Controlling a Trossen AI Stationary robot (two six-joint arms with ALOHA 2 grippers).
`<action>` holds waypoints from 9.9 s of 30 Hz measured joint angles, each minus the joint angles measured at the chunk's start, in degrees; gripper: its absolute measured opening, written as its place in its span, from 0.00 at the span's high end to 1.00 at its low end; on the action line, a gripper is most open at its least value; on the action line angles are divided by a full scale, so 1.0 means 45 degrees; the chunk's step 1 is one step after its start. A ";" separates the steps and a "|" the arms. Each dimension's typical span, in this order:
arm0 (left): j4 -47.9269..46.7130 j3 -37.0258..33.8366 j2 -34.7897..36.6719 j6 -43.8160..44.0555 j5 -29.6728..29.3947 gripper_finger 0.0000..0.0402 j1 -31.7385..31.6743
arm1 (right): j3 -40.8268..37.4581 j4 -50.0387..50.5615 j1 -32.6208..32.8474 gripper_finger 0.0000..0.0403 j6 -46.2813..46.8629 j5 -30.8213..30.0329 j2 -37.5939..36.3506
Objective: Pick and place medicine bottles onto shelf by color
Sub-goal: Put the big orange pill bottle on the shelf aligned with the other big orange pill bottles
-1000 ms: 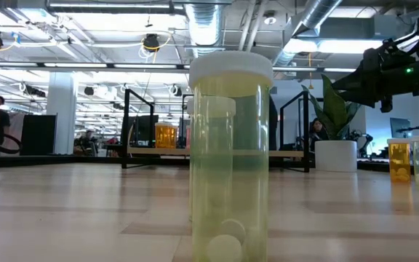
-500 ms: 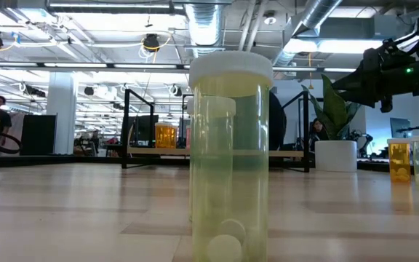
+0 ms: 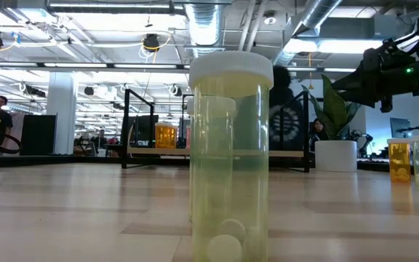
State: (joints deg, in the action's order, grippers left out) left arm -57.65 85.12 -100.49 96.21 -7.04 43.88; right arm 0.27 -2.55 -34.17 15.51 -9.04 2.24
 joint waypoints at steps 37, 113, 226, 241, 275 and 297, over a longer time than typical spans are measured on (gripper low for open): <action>-0.1643 0.0055 -0.1434 0.6403 0.0891 0.35 0.1669 | -0.0005 -0.0003 0.0000 0.38 0.0000 0.0000 0.0000; -0.2073 0.2114 -0.1438 -1.3361 0.1022 0.52 -0.9786 | -0.0004 -0.0005 0.0002 0.38 0.0000 0.0000 0.0000; -0.1252 0.0311 -0.1404 -2.3003 0.0854 0.52 -1.6049 | -0.0002 -0.0003 0.0003 0.38 0.0000 0.0000 0.0002; -0.1145 0.0301 -0.1423 -2.2977 0.0799 0.51 -1.6214 | -0.0005 -0.0003 0.0002 0.38 0.0000 0.0000 0.0001; -0.1388 0.0272 -0.1457 -2.2789 0.0742 0.45 -1.6336 | -0.0001 -0.0005 0.0005 0.38 0.0000 0.0000 0.0000; -0.1457 0.0287 -0.1438 -2.3524 0.0741 0.45 -1.6336 | -0.0002 -0.0005 0.0004 0.38 0.0000 0.0000 0.0002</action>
State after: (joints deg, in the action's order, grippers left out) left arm -64.21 86.41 -106.96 -9.64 -3.70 -29.63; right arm 0.26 -2.57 -34.16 15.51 -9.04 2.25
